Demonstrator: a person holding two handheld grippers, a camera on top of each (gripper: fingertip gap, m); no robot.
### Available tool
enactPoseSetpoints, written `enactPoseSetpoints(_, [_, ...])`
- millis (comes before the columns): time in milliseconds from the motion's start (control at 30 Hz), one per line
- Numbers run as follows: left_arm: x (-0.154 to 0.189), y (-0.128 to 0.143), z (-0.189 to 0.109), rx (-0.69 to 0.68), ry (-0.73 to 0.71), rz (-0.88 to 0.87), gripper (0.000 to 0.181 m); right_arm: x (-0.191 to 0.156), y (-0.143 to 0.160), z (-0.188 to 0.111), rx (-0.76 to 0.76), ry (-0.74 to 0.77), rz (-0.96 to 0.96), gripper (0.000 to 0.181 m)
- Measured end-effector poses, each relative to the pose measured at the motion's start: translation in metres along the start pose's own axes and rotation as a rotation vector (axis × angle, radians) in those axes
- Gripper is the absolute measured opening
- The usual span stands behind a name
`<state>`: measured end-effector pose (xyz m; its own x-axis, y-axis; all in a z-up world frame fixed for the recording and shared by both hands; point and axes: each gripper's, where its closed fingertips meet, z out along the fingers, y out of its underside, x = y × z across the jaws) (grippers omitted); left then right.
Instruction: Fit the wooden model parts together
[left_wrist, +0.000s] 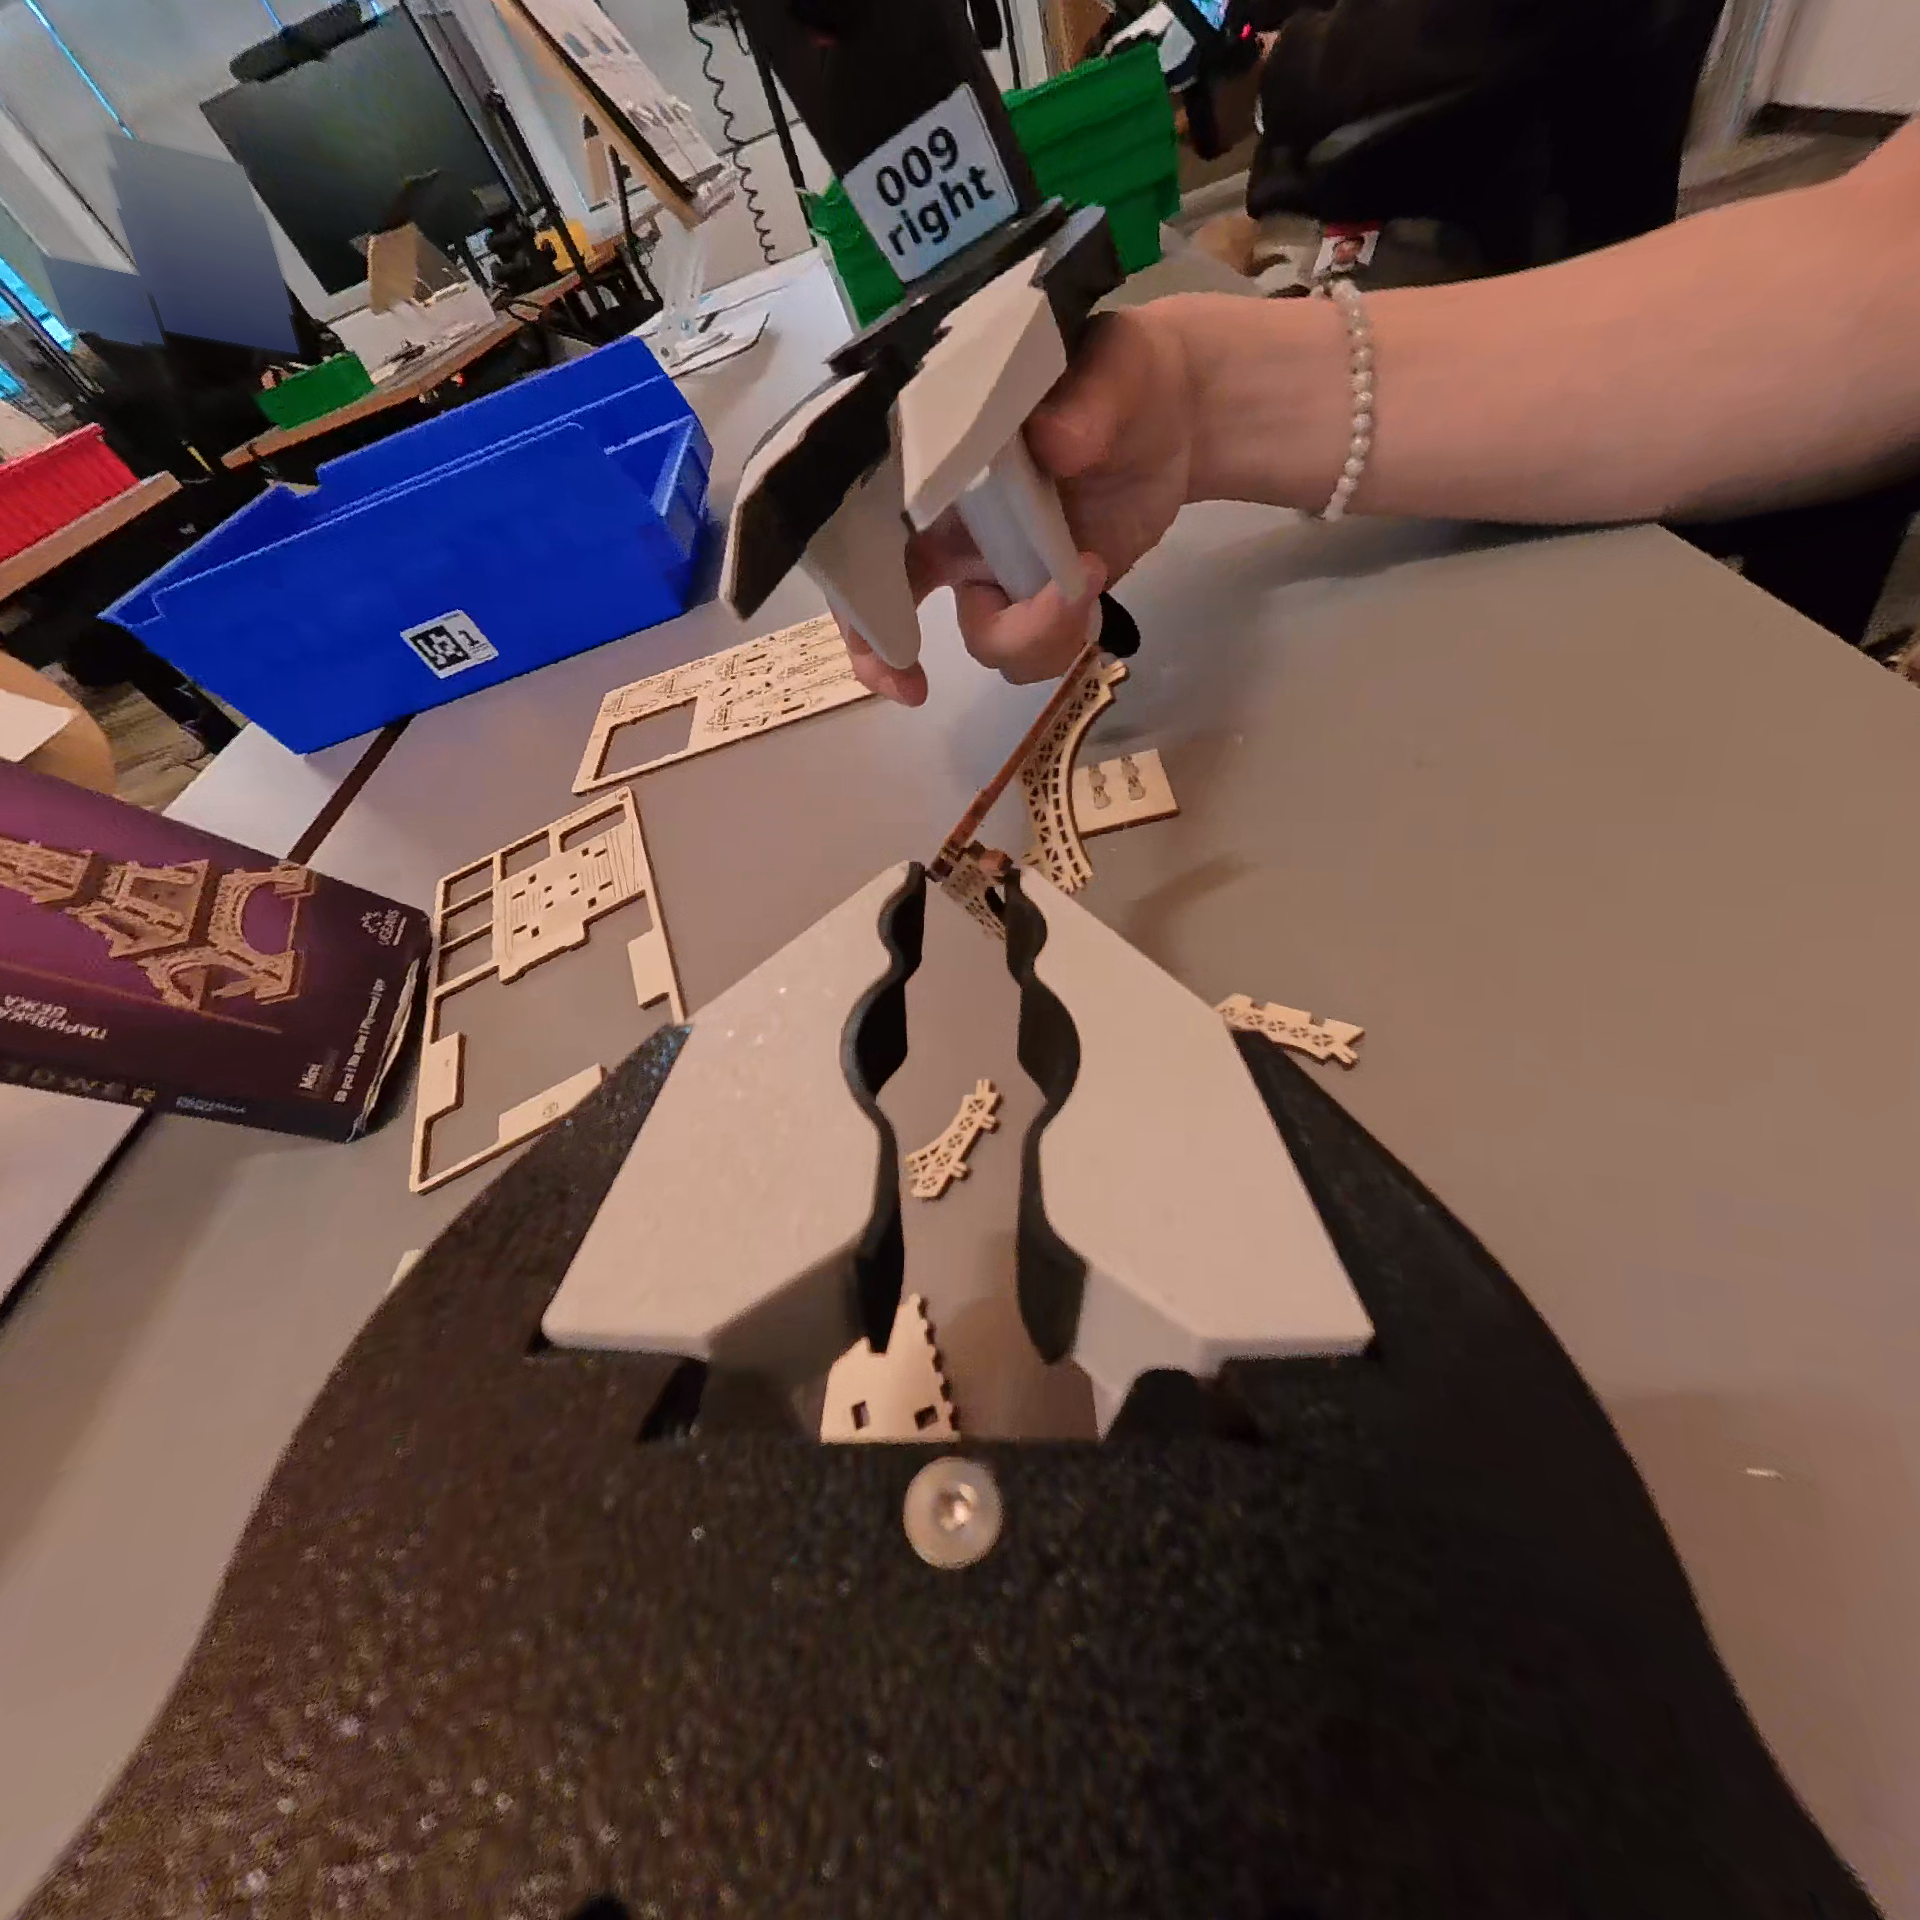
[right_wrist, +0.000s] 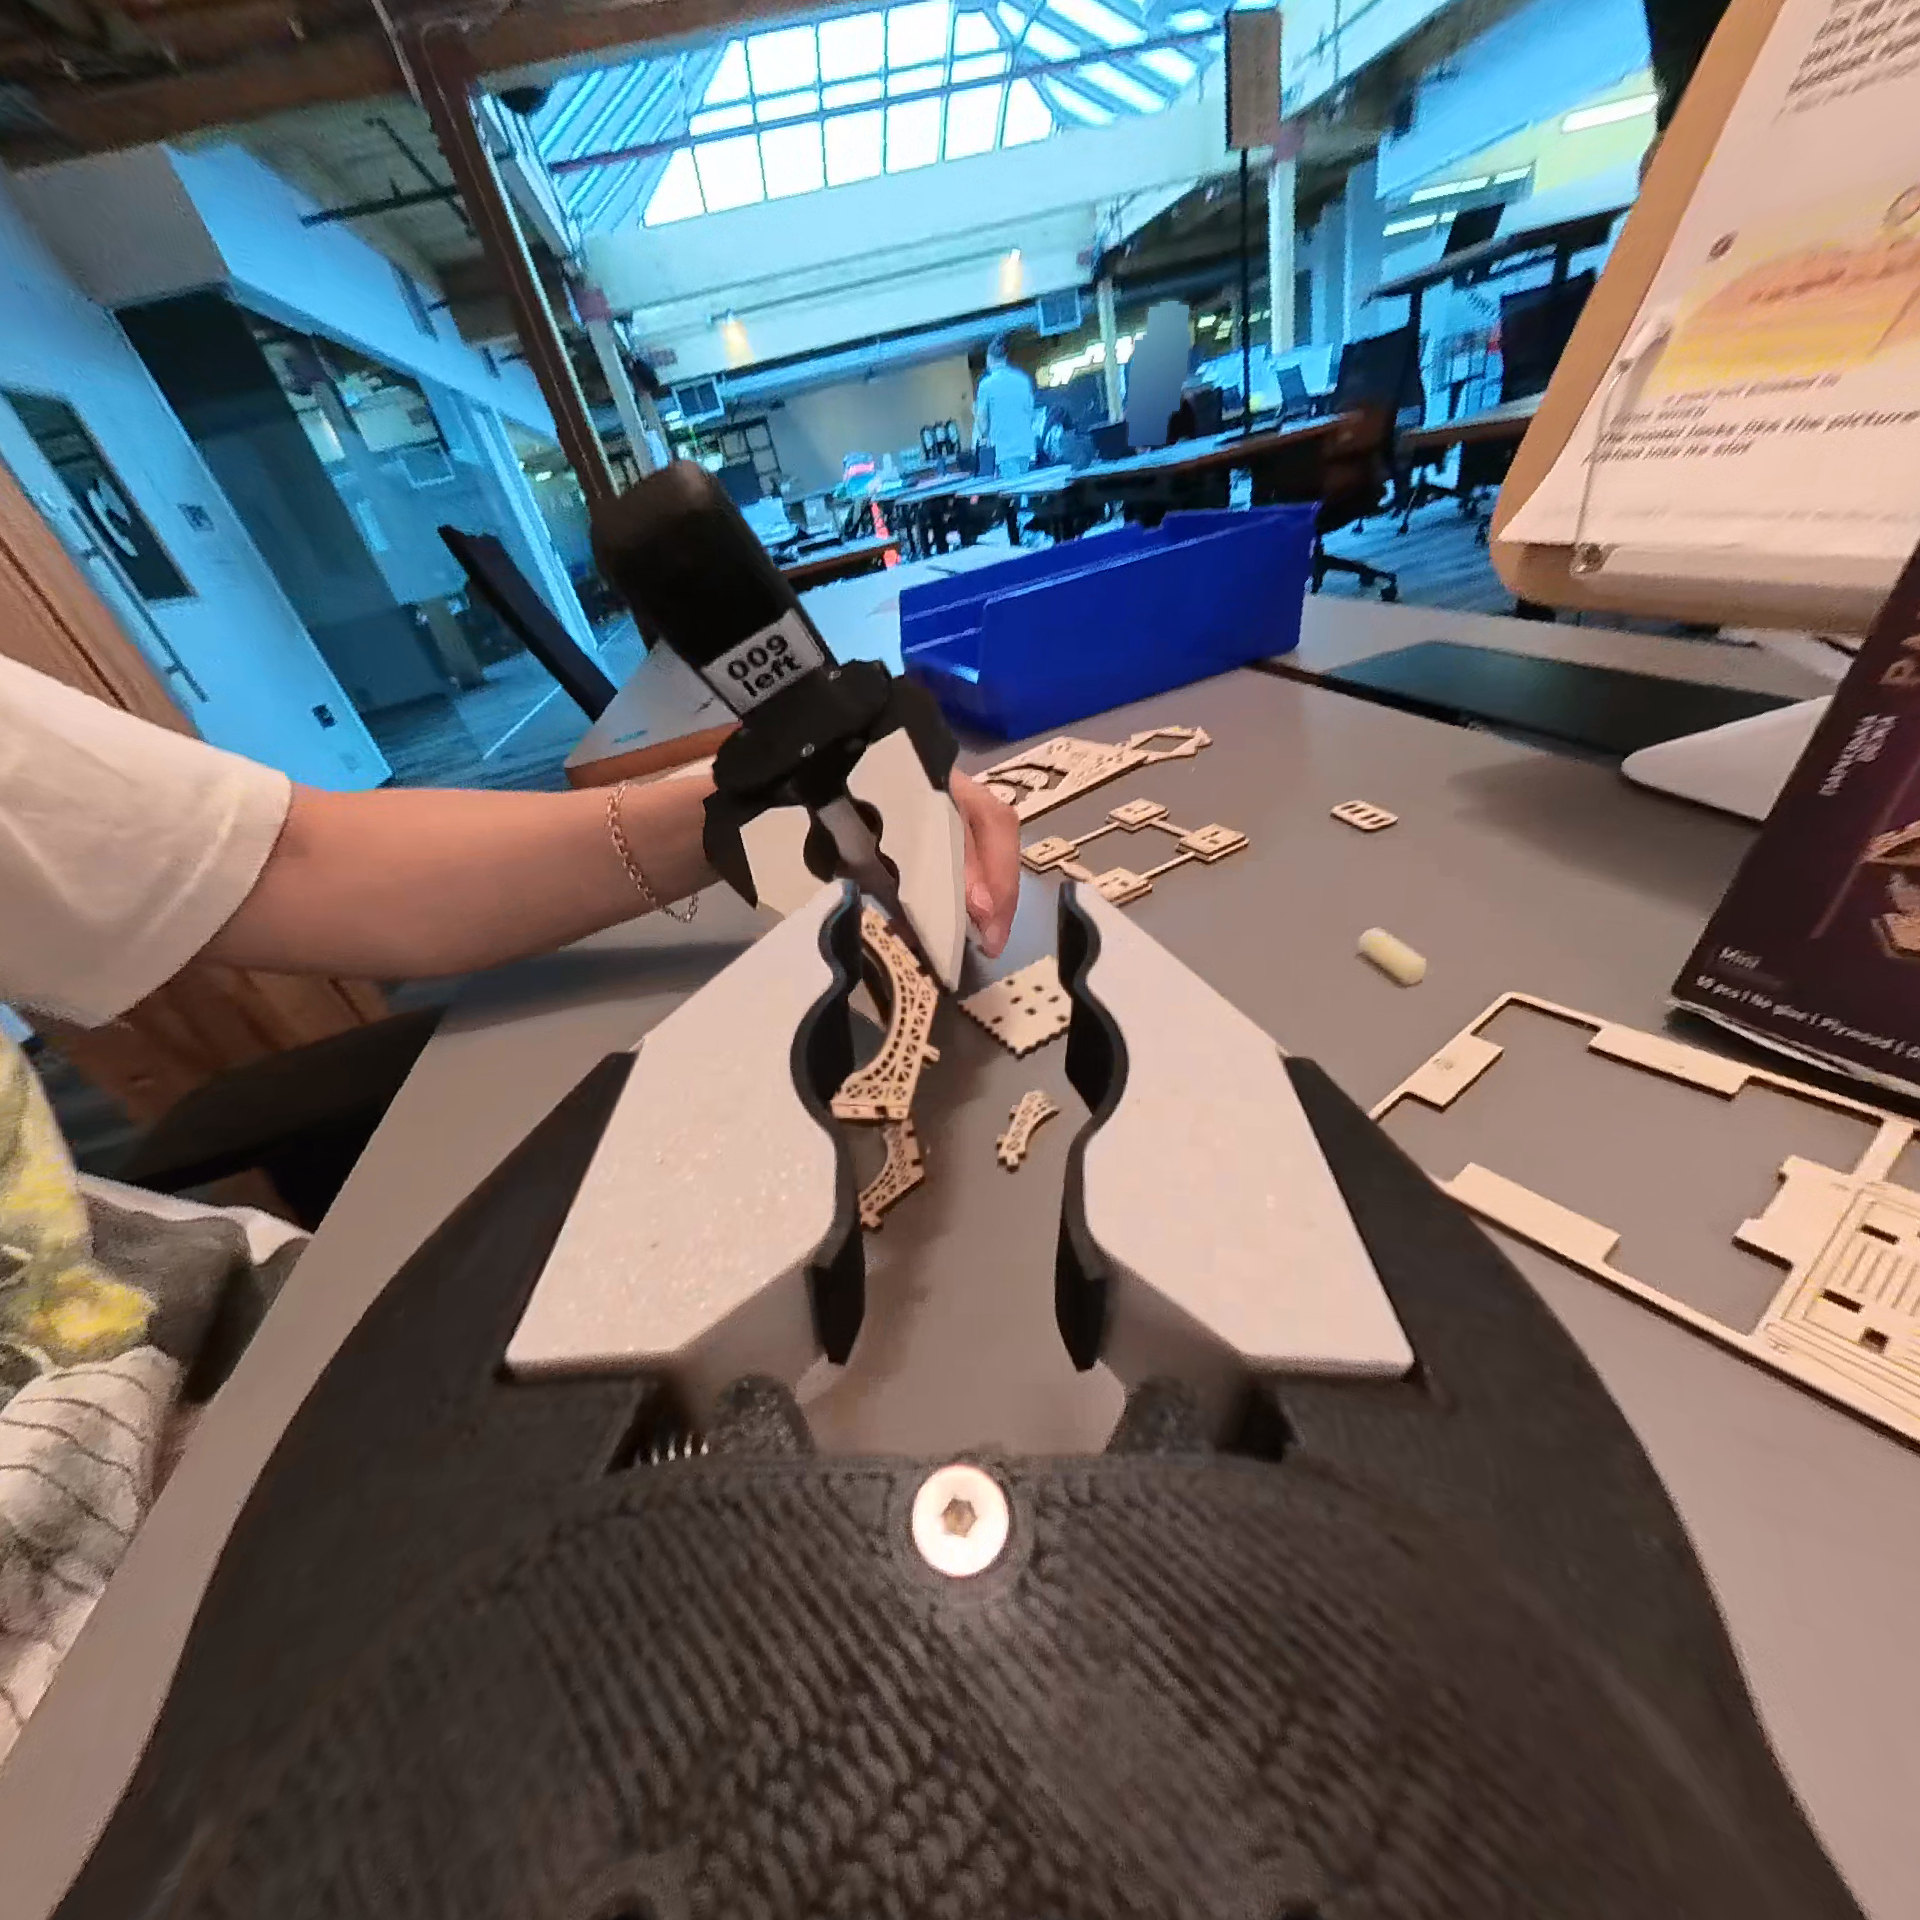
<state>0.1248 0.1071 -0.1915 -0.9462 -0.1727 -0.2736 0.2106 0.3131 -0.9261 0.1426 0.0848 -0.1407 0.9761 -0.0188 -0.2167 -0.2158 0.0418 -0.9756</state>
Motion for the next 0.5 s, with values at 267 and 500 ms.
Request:
enactPoseSetpoints(267, [0.002, 0.016, 0.010, -0.112, 0.085, -0.025, 0.013, 0.003, 0.005, 0.003, -0.027, 0.035, -0.053, 0.034])
enactPoseSetpoints(500, [0.001, 0.001, 0.004, -0.075, 0.067, -0.026, 0.013, 0.004, 0.024, -0.001, -0.139, 0.010, 0.039, 0.036])
